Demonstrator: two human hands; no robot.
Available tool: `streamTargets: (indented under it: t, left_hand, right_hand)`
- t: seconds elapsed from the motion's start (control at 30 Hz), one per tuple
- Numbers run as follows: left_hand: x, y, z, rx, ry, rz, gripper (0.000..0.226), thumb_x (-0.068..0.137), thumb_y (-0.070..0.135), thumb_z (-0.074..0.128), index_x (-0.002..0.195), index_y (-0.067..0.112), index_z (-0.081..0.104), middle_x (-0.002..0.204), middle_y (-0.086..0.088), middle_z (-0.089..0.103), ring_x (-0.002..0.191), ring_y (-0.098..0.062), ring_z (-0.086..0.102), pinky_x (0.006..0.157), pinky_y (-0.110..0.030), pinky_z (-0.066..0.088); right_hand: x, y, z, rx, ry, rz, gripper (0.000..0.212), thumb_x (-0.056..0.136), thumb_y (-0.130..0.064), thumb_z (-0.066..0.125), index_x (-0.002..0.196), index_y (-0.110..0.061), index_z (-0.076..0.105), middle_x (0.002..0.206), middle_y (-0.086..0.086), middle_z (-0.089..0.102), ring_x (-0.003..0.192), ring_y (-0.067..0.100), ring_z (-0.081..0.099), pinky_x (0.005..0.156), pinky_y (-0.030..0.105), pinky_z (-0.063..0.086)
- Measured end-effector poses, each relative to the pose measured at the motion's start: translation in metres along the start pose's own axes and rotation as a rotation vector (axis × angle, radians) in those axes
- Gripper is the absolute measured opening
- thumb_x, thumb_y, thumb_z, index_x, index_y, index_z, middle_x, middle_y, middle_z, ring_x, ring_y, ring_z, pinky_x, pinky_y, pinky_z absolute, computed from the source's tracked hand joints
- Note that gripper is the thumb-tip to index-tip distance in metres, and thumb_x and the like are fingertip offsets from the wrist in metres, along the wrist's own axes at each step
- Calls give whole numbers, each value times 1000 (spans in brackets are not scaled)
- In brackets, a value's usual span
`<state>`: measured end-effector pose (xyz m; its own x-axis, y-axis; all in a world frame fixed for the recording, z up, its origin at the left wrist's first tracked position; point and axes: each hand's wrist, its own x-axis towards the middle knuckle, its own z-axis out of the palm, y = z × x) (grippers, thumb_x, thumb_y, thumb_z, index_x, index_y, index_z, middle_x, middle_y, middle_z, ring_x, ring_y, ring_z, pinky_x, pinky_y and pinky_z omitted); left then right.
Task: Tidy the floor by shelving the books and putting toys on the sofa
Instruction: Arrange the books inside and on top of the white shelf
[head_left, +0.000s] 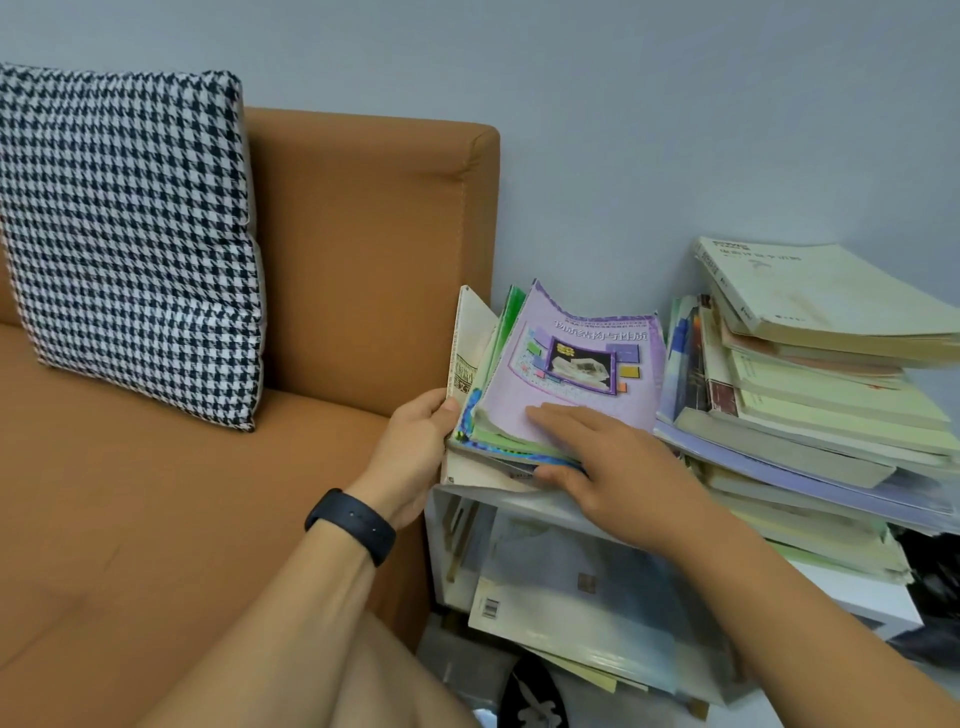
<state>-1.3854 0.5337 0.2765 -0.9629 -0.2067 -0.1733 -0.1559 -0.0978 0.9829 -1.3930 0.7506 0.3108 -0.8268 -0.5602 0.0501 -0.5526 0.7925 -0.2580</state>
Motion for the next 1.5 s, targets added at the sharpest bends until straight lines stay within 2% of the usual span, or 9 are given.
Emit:
streamTargets:
  t: [0.17,0.23,0.4,0.53,0.7,0.97,1.13,1.27,1.5]
  left_hand:
    - [1,-3,9,135,-34,13,27,108,13,40,112,9,66,85,-1,74,69,-13,67,56,-25,52]
    - [5,-9,18,315,-27,-16,23,103,5,40,101,6,62,69,1,60,55,-11,53,53,-25,45]
    - [18,-4,38,332,-110,12,17,104,12,48,113,13,63,106,-7,70,99,-24,68,83,-40,60]
    - [26,-2,39,242,-93,12,19,104,16,47,94,21,63,90,-1,70,84,-20,66,68,-32,54]
    - [14,13,29,173,81,193,36,103,15,42,103,37,70,98,22,72,95,3,63,84,-18,51]
    - [1,17,22,-285,-213,-165,59,104,58,29,131,18,63,123,-13,71,114,-31,68,98,-50,54]
    - [5,21,12,-221,-270,-242,34,102,19,54,135,9,53,123,-18,69,106,-35,71,83,-51,61]
    - [-2,20,12,-211,-215,-85,33,97,-3,50,126,12,55,120,-19,69,93,-36,73,60,-41,63]
    - [-30,32,-13,-422,-232,255,52,85,-5,58,134,12,57,121,-17,70,98,-34,71,70,-40,64]
  right_hand:
    - [8,-9,8,15,359,58,76,86,5,52,153,-28,32,136,1,57,107,36,53,67,41,50]
    - [12,-2,5,176,551,150,76,87,11,49,154,-20,34,125,7,61,118,37,47,76,38,47]
    - [14,-1,2,429,690,213,53,100,1,45,149,-20,43,135,1,60,121,29,53,81,25,38]
    - [18,-1,4,392,638,167,52,100,-1,47,149,-20,44,131,0,61,111,17,54,82,19,37]
    - [13,-2,8,311,480,111,60,96,0,52,149,-27,43,131,-5,60,108,15,54,81,33,48]
    - [-3,-6,24,9,170,-48,50,103,-35,51,151,-39,35,156,-17,39,137,11,44,96,37,51]
    - [-6,-3,30,-36,133,-72,49,103,-42,48,150,-43,35,157,-22,35,142,7,38,98,37,52]
    - [-10,2,14,267,174,11,44,100,-52,49,144,-45,45,146,-29,43,131,-9,39,107,28,44]
    - [0,-8,-9,864,479,309,64,96,-52,58,153,-46,28,156,-24,30,144,0,31,120,43,33]
